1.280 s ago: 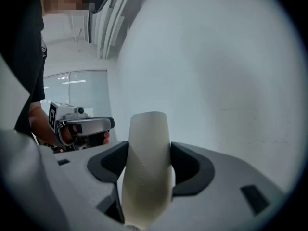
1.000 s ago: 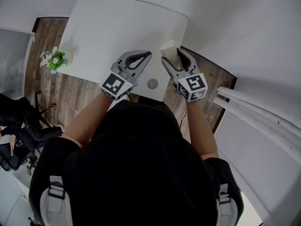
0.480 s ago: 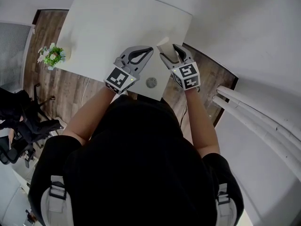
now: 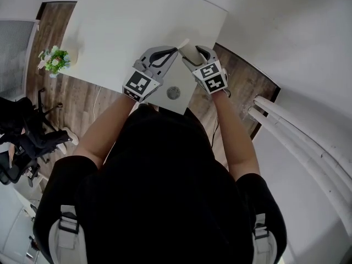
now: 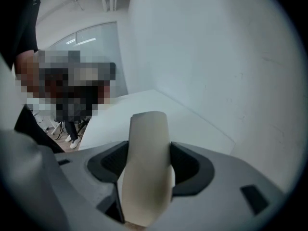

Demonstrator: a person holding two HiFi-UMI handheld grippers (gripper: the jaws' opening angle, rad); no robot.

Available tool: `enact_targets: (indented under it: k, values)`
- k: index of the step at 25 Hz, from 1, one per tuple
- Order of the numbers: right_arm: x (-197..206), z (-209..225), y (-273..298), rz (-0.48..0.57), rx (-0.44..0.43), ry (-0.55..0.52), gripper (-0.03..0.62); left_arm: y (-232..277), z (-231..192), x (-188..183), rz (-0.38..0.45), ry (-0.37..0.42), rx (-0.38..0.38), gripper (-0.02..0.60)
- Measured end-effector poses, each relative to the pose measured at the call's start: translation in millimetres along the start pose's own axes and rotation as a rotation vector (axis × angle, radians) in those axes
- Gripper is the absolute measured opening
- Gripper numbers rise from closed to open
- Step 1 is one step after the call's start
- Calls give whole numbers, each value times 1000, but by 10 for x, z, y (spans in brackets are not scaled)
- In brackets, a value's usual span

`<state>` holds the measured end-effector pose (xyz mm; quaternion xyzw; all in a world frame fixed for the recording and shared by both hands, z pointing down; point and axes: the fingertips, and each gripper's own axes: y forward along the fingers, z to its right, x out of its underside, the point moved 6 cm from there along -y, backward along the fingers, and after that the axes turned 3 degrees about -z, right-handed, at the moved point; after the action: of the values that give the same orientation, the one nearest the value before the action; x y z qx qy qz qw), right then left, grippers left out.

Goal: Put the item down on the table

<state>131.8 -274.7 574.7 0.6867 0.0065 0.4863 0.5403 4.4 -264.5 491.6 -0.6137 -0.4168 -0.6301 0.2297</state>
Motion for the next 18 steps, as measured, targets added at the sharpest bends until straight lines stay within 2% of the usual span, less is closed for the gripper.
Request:
enact_targets:
  k: [9,18]
  values:
    - [187,164,434,-148,-44,-109,278,273,-86,309,-48,-25,-45,-6]
    - [394,139,822,-277,-89,-208,278,351,-133,518,-95,-42,-96,-6]
